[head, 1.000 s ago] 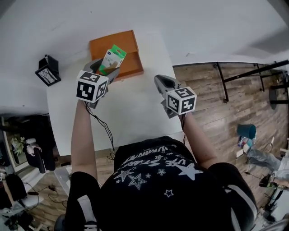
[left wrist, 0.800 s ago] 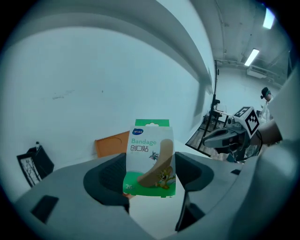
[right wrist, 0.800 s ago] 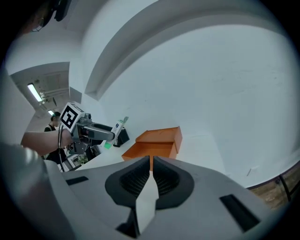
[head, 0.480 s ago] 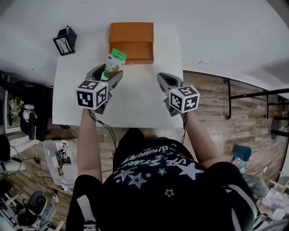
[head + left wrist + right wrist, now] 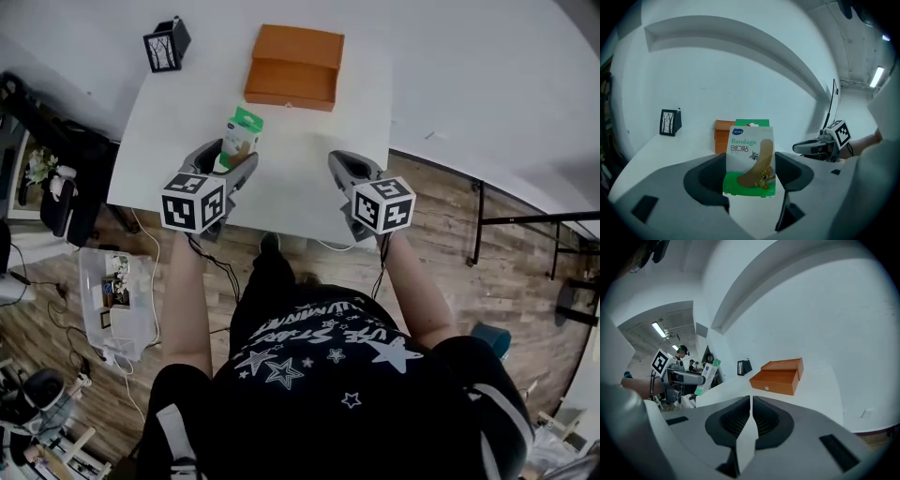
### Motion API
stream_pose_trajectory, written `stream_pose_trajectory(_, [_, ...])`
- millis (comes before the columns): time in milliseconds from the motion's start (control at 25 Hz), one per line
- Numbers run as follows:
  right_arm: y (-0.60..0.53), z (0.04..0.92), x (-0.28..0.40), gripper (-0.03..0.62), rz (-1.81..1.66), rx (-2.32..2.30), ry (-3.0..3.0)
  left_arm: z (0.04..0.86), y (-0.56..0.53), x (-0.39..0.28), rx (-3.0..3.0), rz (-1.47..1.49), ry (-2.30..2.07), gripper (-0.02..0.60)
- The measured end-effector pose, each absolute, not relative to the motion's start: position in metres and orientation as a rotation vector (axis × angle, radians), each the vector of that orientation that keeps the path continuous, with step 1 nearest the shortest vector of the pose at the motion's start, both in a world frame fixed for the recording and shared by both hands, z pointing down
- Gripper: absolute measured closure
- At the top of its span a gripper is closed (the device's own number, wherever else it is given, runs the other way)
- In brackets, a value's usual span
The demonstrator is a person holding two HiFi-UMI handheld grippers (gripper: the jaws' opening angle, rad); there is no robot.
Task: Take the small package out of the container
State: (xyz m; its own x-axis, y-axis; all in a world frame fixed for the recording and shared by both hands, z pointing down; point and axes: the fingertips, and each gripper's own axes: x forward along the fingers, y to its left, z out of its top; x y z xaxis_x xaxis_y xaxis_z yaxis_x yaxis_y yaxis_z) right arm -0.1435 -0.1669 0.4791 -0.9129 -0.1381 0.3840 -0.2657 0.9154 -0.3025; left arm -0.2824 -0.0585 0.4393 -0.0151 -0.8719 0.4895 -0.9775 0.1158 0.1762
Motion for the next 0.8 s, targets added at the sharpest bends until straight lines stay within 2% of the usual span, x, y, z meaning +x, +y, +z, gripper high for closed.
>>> stream_pose_trajectory(280, [-0.128, 0.485, -0.098, 0.543, 0.489, 0.249, -2.707, 0.442, -0.012, -0.238, 1.733, 0.236, -1.961, 0.229])
stream_pose_trajectory(480, [-0.109, 0.482, -0.042, 0.543, 0.469, 0.221, -2.713, 0.441, 0.012, -0.179, 1.716, 0.236, -1.981, 0.229])
stream_pose_trajectory(800, [-0.074, 0.481, -0.017, 0.543, 0.422, 0.190, -2.720, 0.446, 0.058, -0.145, 1.694, 0.201, -2.028, 0.229])
